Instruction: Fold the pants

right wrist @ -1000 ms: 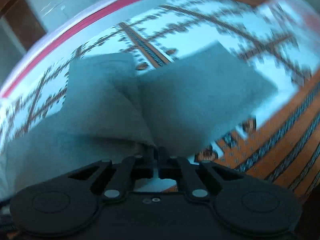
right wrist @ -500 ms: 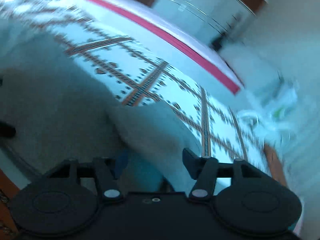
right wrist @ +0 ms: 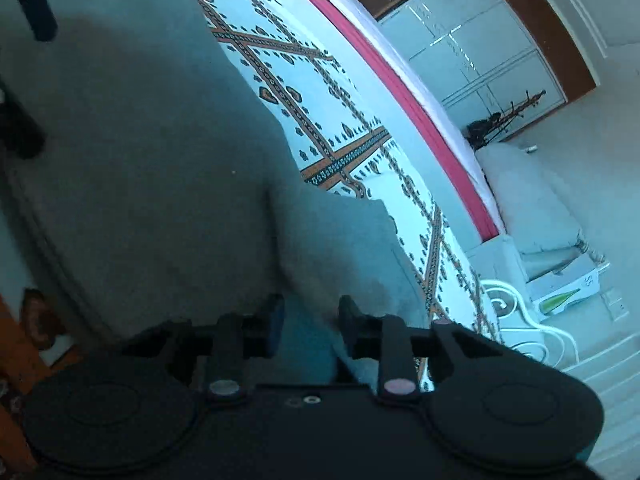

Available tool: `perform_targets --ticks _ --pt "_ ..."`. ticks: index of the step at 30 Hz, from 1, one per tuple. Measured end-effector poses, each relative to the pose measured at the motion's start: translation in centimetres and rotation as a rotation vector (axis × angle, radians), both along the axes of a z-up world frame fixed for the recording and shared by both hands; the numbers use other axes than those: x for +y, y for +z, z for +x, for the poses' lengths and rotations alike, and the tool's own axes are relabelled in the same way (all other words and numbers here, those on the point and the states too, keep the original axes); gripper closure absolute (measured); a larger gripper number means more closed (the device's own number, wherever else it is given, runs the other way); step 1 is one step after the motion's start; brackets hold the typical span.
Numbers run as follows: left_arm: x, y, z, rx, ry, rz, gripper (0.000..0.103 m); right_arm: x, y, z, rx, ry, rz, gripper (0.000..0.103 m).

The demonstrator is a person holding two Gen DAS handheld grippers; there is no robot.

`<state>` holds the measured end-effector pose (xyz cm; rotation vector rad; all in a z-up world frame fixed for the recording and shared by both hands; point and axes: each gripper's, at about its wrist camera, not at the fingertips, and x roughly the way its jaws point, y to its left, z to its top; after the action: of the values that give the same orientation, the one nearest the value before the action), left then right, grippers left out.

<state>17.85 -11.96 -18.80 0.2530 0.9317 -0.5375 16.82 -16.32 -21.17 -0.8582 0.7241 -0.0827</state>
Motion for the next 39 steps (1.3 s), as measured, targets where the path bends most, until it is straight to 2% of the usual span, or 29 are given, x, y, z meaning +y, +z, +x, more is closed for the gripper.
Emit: perform_targets --ticks 2,4,5,10,12,14,18,22,24,26,29,31,35,39 --pt "0.1 0.0 0.0 -0.003 -0.002 -0.001 0.000 0.3 -0.5 0.6 0.006 0.024 -0.041 0.100" --pt "0.2 0.0 -0.1 -0.006 -0.007 -0.003 0.000 0.4 -0.4 0.7 0.000 0.031 -0.038 0.103" --pt "0.2 0.0 0.0 -0.005 -0.006 -0.005 0.000 0.1 0.2 0.7 -0.008 0.008 0.019 0.103" --pt "0.3 0.0 0.0 -0.005 -0.005 -0.005 0.000 -6.1 5.7 -0.6 -0.143 -0.281 0.530 0.103" --pt "0.3 0.0 0.0 -0.006 -0.004 -0.005 0.000 -9.3 7.2 -2.3 -0.215 -0.398 0.685 0.103" --pt "0.3 0.0 0.0 -0.009 -0.002 -0.002 0.000 -12.2 7.8 -4.4 -0.275 -0.504 0.795 0.103" --pt "0.2 0.0 -0.1 -0.014 0.003 0.002 0.000 -18.4 6.4 -9.1 -0.339 -0.762 0.982 0.103" --pt "0.2 -0.1 -0.2 -0.015 0.005 0.004 0.000 -23.2 2.3 -11.8 -0.291 -1.027 1.163 0.103" --pt "0.1 -0.1 -0.1 -0.018 0.007 0.008 0.000 -23.7 1.9 -12.2 -0.289 -1.027 1.220 0.103" --pt "0.0 -0.1 -0.1 -0.020 0.009 0.011 0.000 -23.1 2.5 -12.2 -0.308 -0.979 1.195 0.089" --pt "0.0 -0.1 -0.1 -0.022 0.011 0.013 0.000 -22.9 2.8 -11.5 -0.302 -0.928 1.202 0.085" --pt "0.0 -0.1 -0.1 -0.023 0.010 0.011 0.000 -23.7 2.1 -11.2 -0.283 -0.953 1.270 0.082" --pt "0.2 -0.1 -0.1 -0.024 0.006 0.008 0.000 -24.3 1.7 -11.6 -0.312 -0.967 1.386 0.080" --pt "0.2 -0.1 -0.1 -0.023 0.009 0.007 0.000 -25.4 0.9 -11.4 -0.359 -0.996 1.462 0.089"
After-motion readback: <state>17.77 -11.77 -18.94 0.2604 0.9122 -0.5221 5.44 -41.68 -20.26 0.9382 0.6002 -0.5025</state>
